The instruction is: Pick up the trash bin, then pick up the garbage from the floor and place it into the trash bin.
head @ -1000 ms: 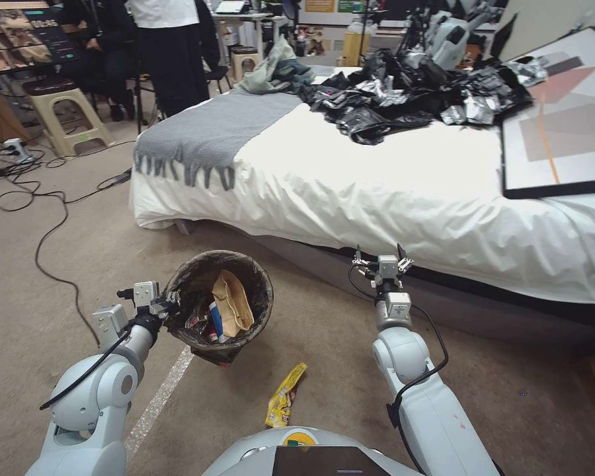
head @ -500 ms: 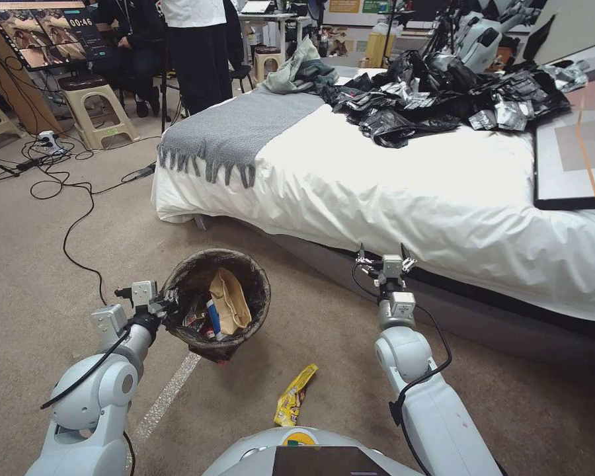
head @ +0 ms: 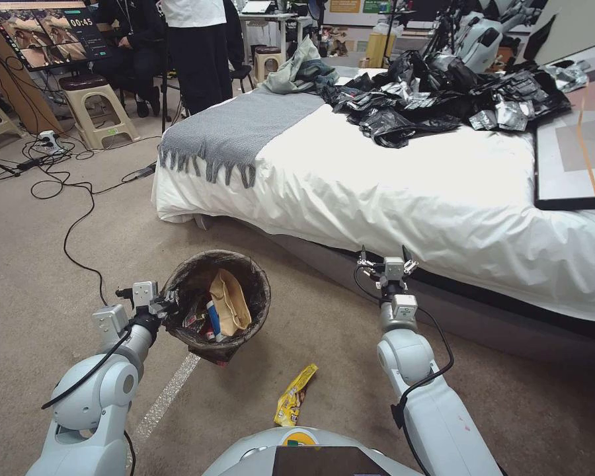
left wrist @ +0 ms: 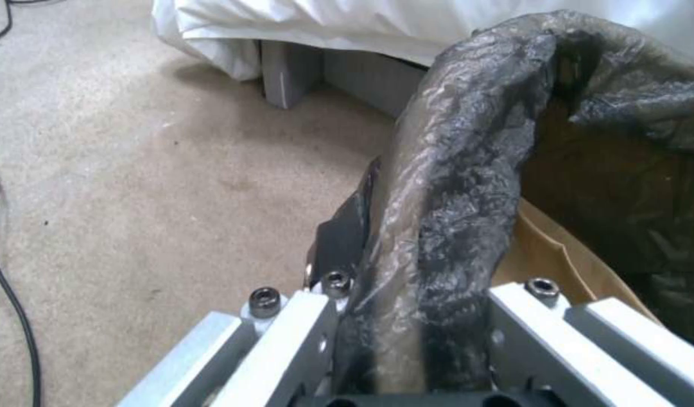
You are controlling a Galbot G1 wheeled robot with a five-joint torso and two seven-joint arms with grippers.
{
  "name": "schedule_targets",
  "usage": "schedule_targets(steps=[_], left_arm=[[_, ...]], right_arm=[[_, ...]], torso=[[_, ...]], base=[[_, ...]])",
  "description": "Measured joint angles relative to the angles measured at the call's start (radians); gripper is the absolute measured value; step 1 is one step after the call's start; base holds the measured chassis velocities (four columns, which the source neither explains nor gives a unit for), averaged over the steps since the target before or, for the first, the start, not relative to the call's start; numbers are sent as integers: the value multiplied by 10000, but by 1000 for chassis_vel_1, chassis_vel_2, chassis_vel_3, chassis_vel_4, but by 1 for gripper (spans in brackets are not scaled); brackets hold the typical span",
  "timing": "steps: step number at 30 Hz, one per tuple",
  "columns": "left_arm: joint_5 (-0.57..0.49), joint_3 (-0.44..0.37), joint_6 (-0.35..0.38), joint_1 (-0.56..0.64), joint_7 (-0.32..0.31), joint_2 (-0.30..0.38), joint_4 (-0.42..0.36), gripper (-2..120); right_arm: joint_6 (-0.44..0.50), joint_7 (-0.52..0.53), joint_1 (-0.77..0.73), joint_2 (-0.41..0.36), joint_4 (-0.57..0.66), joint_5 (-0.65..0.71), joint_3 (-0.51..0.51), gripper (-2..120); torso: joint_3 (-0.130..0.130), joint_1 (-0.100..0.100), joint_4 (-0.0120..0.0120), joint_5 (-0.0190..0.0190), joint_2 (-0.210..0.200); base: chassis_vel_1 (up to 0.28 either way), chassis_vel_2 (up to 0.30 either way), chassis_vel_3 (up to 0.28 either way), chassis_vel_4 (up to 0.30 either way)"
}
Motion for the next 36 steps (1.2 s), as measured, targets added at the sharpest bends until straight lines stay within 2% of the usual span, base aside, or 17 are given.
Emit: schedule_targets(steps=[25,26,27,28,30,31,32,34,35,36], left_arm=[[-9,24,-2,-9,-17,2,71,5],[-17,24,-2,-7,-29,8,70,5],[-21,24,-2,1,-40,25,59,5],[-21,24,-2,1,-40,25,59,5],[-39,24,11,8,-64,48,20,5],[-56,18,48,11,-97,63,-21,5],[-56,18,48,11,-97,63,-21,5],[-78,5,207,33,-121,91,-128,5],[-78,5,207,33,-121,91,-128,5],[-92,-7,279,50,-132,94,-184,5]], right_arm=[[-207,302,-71,-103,5,-12,-247,100],[-542,482,-66,-145,64,60,-358,100],[-1297,829,38,-239,174,304,-607,100],[-1297,829,38,-239,174,304,-607,100],[-2649,1462,411,-406,376,1141,-1108,100],[-4075,2146,1007,-586,456,2458,-1602,100],[-4075,2146,1007,-586,456,2458,-1602,100],[-5945,2835,2089,-782,272,4753,-2190,100],[-5945,2835,2089,-782,272,4753,-2190,100],[-6572,3111,2560,-847,114,5585,-2415,100]], torso=[[1,0,0,-1,-1],[0,0,-1,0,-1],[0,0,-2,-1,-1],[0,0,-2,-1,-1],[0,0,-3,0,-1],[0,0,1,-1,-1],[0,0,1,-1,-1],[0,0,5,1,-1],[0,0,5,1,-1],[1,0,6,0,-1]], base=[[50,-49,-52,53],[0,0,0,0],[0,0,0,0],[0,0,0,0],[0,0,0,0],[0,0,0,0],[0,0,0,0],[0,0,0,0],[0,0,0,0],[0,0,0,0]])
